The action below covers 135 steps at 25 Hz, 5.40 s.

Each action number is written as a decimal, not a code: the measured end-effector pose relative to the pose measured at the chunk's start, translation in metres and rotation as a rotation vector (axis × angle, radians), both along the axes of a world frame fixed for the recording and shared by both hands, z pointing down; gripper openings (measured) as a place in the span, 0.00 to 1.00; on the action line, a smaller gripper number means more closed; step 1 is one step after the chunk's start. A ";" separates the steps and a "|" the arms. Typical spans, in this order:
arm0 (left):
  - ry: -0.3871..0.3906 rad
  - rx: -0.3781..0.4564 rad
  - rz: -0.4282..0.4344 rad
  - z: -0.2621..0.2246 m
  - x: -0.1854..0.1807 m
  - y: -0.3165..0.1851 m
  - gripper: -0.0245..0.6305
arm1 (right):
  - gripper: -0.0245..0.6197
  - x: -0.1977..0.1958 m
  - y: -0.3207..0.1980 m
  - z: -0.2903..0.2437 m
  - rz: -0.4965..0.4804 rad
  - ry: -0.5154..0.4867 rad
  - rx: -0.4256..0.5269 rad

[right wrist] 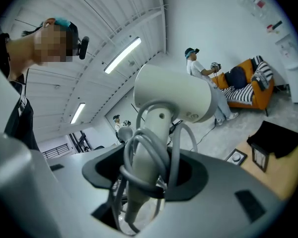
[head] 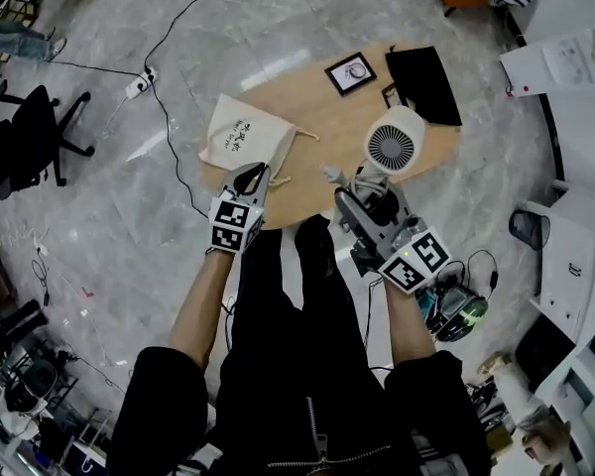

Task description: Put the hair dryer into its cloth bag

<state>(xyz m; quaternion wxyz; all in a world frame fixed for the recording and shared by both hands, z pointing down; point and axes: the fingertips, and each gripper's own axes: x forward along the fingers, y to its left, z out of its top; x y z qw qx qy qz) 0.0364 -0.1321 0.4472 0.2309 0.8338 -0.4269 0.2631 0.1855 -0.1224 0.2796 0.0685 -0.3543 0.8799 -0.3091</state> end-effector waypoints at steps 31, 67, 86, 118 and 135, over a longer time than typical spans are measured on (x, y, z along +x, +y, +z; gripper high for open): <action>-0.254 -0.133 0.140 0.284 -0.032 -0.003 0.11 | 0.42 -0.047 0.026 0.267 -0.104 0.077 -0.212; -0.155 -0.028 0.721 0.212 -0.026 0.043 0.10 | 0.42 -0.121 0.114 0.407 -0.559 0.135 -0.705; -0.125 -0.030 0.682 0.214 -0.010 0.057 0.10 | 0.42 -0.125 0.102 0.426 -0.552 0.436 -0.667; -0.116 -0.151 0.655 0.235 -0.004 0.055 0.10 | 0.51 -0.092 0.074 0.457 -0.471 0.907 -0.361; -0.102 -0.184 0.662 0.248 0.003 0.062 0.10 | 0.32 -0.082 0.107 0.496 -0.552 0.993 -0.518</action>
